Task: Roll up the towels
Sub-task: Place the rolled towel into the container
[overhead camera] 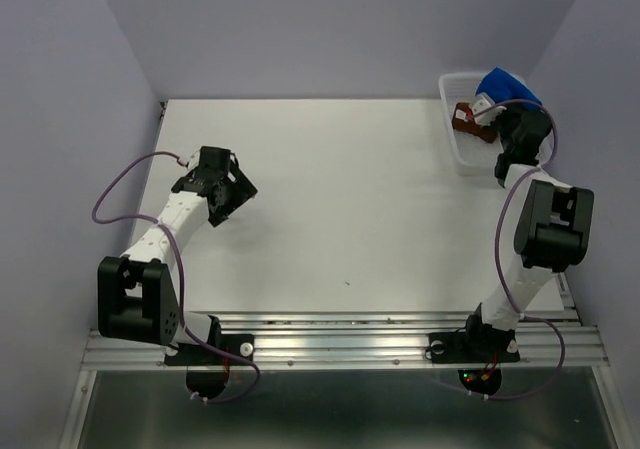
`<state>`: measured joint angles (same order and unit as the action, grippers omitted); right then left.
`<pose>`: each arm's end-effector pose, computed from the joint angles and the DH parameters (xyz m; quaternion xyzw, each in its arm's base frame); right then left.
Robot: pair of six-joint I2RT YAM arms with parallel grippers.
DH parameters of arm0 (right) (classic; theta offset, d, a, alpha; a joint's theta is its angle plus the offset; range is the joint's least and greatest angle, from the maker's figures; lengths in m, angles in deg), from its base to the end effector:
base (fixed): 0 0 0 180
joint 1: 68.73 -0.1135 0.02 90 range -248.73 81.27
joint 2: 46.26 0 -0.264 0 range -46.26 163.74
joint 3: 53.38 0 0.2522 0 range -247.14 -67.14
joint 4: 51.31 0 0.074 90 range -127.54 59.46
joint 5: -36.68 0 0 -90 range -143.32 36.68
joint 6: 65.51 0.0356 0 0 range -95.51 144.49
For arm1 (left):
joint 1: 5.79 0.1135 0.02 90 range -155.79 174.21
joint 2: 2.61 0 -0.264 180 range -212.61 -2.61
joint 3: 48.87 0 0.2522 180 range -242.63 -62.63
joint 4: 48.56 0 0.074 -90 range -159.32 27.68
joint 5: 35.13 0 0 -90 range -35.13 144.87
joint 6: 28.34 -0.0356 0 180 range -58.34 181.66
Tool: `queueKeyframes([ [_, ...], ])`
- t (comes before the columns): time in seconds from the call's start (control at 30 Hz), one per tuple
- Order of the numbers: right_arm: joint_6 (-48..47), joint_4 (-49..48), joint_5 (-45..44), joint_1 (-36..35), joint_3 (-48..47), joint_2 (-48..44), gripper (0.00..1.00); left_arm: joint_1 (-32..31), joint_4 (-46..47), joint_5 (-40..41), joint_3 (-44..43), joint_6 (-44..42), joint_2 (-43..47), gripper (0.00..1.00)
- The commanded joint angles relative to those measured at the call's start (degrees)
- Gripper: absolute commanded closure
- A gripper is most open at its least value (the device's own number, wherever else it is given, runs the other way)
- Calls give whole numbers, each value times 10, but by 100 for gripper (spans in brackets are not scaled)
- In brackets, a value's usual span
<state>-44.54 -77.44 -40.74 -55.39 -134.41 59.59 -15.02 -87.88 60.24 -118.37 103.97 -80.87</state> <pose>0.4199 -0.0916 0.2641 -0.3938 0.5777 -0.4104 0.5854 0.2855 -0.0430 0.2521 -0.2816 0.8894 -0.1160 0.3408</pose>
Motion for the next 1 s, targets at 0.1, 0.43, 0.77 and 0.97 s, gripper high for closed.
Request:
queueKeyframes([
  [0.1,-101,17,161,52,-5,34,98,5,-2,23,-29,11,-32,6],
  [0.43,-183,228,278,91,-52,76,97,5,1,15,-29,22,-62,7],
  [0.77,-239,361,334,108,-113,110,89,5,-14,19,-55,23,-82,7],
  [0.97,-242,385,330,108,-127,106,67,5,-18,20,-68,18,-97,7],
])
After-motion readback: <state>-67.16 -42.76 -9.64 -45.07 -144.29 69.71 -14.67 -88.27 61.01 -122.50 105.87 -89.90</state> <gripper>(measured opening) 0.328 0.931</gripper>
